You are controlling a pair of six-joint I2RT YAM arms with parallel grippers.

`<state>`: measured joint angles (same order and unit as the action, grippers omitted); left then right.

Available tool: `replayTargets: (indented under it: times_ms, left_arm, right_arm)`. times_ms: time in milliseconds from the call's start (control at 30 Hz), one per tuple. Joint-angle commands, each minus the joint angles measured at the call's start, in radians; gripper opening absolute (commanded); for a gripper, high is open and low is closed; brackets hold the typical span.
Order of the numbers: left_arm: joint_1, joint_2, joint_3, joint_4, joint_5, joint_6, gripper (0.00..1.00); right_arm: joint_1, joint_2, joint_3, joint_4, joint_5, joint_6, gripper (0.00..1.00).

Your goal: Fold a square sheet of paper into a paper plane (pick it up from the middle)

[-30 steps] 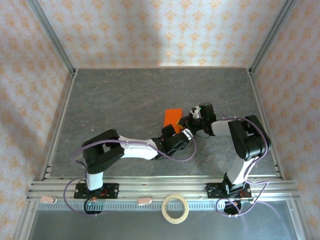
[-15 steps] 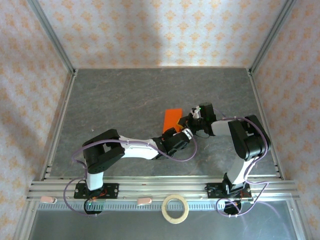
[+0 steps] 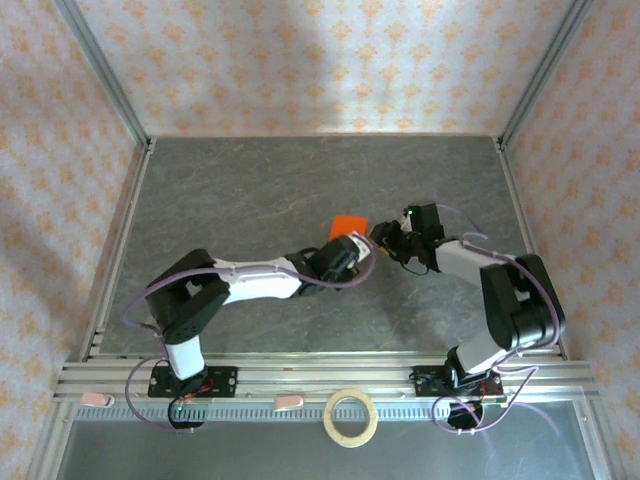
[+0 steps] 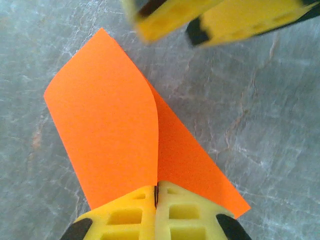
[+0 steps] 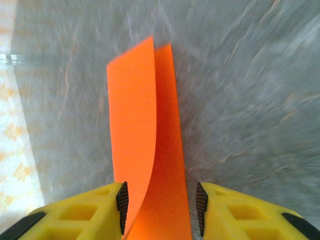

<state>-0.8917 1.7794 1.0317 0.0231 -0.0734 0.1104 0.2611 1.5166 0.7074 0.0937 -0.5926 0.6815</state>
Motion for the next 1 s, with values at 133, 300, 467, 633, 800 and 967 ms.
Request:
replayTargets:
  times_ms: [133, 300, 467, 633, 800, 967]
  left_arm:
    - [0.136, 0.002, 0.042, -0.033, 0.525, -0.199, 0.00]
    - [0.166, 0.040, 0.074, -0.038, 0.623, -0.277, 0.00]
    - [0.168, 0.041, 0.074, 0.008, 0.668, -0.377, 0.00]
    - [0.168, 0.035, 0.037, 0.102, 0.687, -0.510, 0.00]
    - [0.168, 0.049, 0.021, 0.129, 0.664, -0.565, 0.00]
    - [0.168, 0.050, 0.016, 0.125, 0.664, -0.569, 0.00]
  right_arm:
    - [-0.010, -0.193, -0.098, -0.048, 0.230, -0.047, 0.38]
    - [-0.011, -0.244, -0.134, -0.043, 0.142, -0.028, 0.36]
    - [-0.011, -0.227, -0.189, 0.030, -0.040, 0.050, 0.29]
    - [0.002, -0.160, -0.204, 0.025, -0.114, 0.083, 0.10]
    - [0.045, -0.141, -0.234, 0.093, -0.112, 0.135, 0.00]
    - [0.084, -0.080, -0.208, 0.106, -0.128, 0.142, 0.00]
